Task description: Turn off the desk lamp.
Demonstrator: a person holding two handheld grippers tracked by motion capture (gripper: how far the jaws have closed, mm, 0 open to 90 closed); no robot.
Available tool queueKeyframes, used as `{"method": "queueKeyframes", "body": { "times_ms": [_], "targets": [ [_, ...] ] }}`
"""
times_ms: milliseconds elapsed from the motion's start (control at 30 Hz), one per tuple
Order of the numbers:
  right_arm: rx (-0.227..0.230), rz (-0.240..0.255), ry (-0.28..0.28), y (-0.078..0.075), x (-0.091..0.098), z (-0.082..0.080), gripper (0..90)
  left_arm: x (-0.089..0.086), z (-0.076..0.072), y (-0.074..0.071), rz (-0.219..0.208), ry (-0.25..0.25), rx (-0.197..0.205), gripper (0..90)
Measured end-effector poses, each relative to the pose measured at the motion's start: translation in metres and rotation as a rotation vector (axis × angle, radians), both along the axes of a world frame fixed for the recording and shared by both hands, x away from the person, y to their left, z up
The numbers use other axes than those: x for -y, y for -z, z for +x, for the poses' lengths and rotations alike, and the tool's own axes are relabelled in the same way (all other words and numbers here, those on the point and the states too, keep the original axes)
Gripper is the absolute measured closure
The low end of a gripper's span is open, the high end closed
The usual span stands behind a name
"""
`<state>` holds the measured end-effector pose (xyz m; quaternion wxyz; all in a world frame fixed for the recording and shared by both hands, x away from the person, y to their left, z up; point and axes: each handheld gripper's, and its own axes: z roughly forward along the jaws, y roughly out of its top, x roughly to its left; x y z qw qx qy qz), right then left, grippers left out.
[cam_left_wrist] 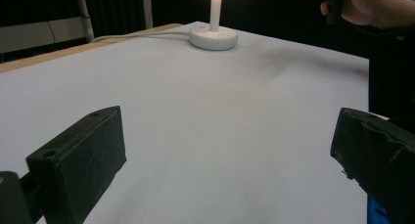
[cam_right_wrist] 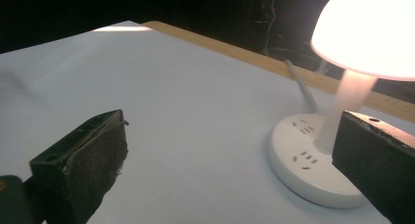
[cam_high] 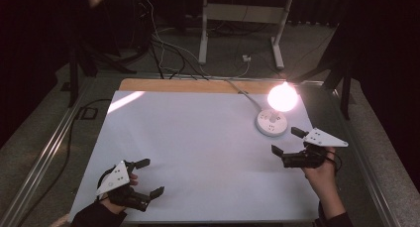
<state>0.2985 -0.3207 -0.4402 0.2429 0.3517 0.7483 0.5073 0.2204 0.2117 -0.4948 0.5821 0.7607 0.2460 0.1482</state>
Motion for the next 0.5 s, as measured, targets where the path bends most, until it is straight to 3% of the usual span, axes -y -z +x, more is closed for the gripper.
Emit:
{"method": "queueKeyframes", "body": {
  "times_ms": [100, 167, 200, 433, 500],
  "targets": [
    [0.01, -0.041, 0.043, 0.002, 0.007, 0.007, 0.0, 0.0, 0.0, 0.0, -0.002, 0.0, -0.001, 0.6],
    [0.007, -0.042, 0.059, 0.003, 0.008, 0.008, 0.0, 0.0, 0.0, 0.0, 0.001, 0.0, -0.001, 0.6],
    [-0.004, -0.012, 0.106, 0.004, 0.011, 0.013, 0.0, 0.0, 0.0, 0.0, 0.0, 0.0, -0.001, 0.6],
    [-0.031, 0.007, 0.174, 0.007, 0.021, 0.025, 0.0, 0.0, 0.0, 0.0, -0.001, -0.003, -0.001, 0.6],
    [-0.029, -0.009, 0.205, 0.009, 0.024, 0.03, 0.0, 0.0, 0.0, 0.0, 0.0, -0.004, -0.001, 0.6]
  ]
}}
